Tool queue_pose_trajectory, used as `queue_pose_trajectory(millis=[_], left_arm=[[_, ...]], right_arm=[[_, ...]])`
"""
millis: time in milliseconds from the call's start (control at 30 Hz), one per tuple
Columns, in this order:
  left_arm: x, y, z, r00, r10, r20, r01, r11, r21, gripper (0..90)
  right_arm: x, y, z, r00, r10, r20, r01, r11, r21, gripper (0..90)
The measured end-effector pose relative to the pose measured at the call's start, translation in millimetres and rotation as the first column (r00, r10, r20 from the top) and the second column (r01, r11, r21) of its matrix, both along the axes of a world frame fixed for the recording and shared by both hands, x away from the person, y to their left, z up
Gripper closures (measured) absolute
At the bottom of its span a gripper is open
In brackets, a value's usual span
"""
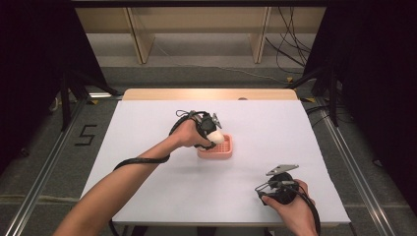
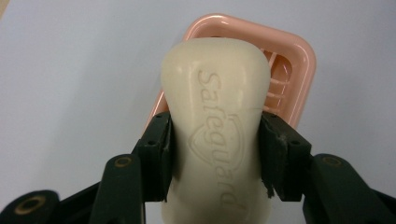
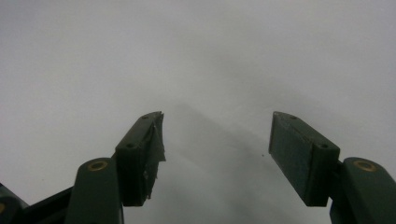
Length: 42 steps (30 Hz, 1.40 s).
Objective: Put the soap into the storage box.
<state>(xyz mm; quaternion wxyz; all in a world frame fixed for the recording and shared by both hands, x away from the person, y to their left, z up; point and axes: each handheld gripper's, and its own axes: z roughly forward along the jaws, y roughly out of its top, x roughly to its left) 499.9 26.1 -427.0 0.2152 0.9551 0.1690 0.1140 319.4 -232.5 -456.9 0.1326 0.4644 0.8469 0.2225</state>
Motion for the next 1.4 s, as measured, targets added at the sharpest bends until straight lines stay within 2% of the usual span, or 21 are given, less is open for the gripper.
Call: queue_pose_trajectory(millis=[67,267,300,367,400,533,1067,1300,1400], left_arm=[[1.3,-0.2,-0.9,0.9999,-0.01,0.008,0.01,0.9999,0.01,48.9],[0.5,-2.6,-5.1,0.9999,0.002,-0.012,-0.002,0.9999,0.01,48.9],[1.8,-2.8,-5.5,0.9999,-0.014,-0.003,0.014,0.9998,0.011,48.8],[1.9,-3.2,-6.4,0.9999,-0.013,-0.005,0.013,0.9998,0.016,48.8],[2.5,-3.0,-5.2,0.9997,-0.022,-0.014,0.022,0.9991,0.037,48.8],[2.2,-3.4,-7.7,0.9998,-0.004,-0.017,0.004,0.9997,0.026,48.8],[4.6,-4.8,-10.2,0.9996,0.002,-0.029,-0.001,0.9995,0.03,47.9],[4.9,-5.5,-8.6,0.9993,0.016,-0.033,-0.016,0.9999,0.004,47.8],[3.6,-4.2,-4.2,0.9993,0.029,-0.022,-0.029,0.9992,-0.027,47.3]], right_arm=[[-0.3,0.3,0.3,1.0,-0.005,0.0,0.005,1.0,0.002,36.1],[-1.4,0.7,0.6,0.9999,-0.016,-0.005,0.016,1.0,0.006,36.1],[-1.1,0.6,0.2,0.9999,-0.013,-0.004,0.013,1.0,0.008,36.1],[-1.0,0.6,0.0,0.9999,-0.012,-0.006,0.012,1.0,0.011,36.1],[-1.0,0.6,0.0,0.9999,-0.011,-0.007,0.011,1.0,0.011,36.1],[-1.5,0.7,0.5,0.9999,-0.014,-0.004,0.014,1.0,0.007,36.0],[-1.2,0.8,0.1,1.0,-0.008,-0.006,0.008,1.0,0.011,36.0],[-1.2,0.7,0.1,1.0,-0.008,-0.004,0.008,1.0,0.011,35.9],[-2.4,1.9,0.4,0.9998,-0.018,-0.012,0.018,1.0,0.009,35.9]])
